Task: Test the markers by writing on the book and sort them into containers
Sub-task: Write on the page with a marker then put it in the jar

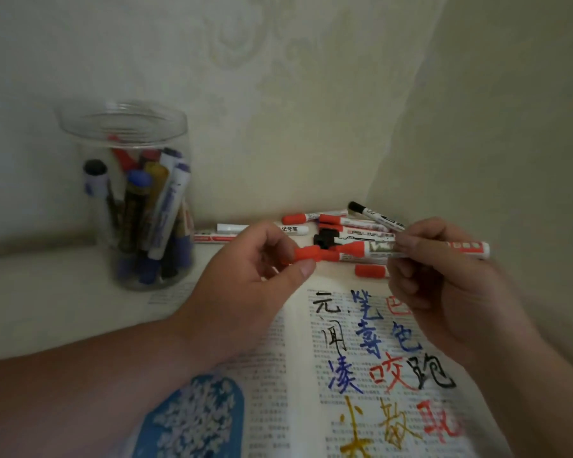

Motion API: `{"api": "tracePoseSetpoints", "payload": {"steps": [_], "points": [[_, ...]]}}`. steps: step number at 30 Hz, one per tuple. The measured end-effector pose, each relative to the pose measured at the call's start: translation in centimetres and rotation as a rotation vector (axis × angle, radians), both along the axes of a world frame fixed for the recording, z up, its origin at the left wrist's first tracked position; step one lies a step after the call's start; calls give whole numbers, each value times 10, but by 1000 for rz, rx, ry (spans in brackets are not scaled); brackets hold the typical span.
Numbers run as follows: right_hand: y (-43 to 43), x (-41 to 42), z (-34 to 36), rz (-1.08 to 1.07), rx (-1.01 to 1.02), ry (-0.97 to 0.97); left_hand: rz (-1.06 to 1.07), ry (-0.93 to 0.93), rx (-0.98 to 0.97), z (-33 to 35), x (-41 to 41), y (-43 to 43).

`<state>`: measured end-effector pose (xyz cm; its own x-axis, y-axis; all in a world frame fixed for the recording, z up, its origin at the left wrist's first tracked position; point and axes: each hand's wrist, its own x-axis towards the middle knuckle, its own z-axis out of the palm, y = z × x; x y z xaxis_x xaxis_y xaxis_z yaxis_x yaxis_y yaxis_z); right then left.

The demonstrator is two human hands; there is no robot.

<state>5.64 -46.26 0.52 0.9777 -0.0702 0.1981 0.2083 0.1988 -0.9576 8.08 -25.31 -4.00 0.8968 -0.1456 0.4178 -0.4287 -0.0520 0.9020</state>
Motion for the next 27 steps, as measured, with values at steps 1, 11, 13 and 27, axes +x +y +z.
{"api": "tracePoseSetpoints", "payload": {"steps": [1, 11, 13, 27], "points": [[-1, 0, -1, -3, 4, 7, 1, -9, 17, 0, 0, 0], [0, -2, -4, 82, -33, 0, -14, -37, 109, 0, -3, 3], [-1, -2, -3, 134, -17, -25, -47, -11, 82, -1, -3, 3], [8, -13, -14, -84, -886, -397, -192, 307, -236, 5, 0, 1]]}}
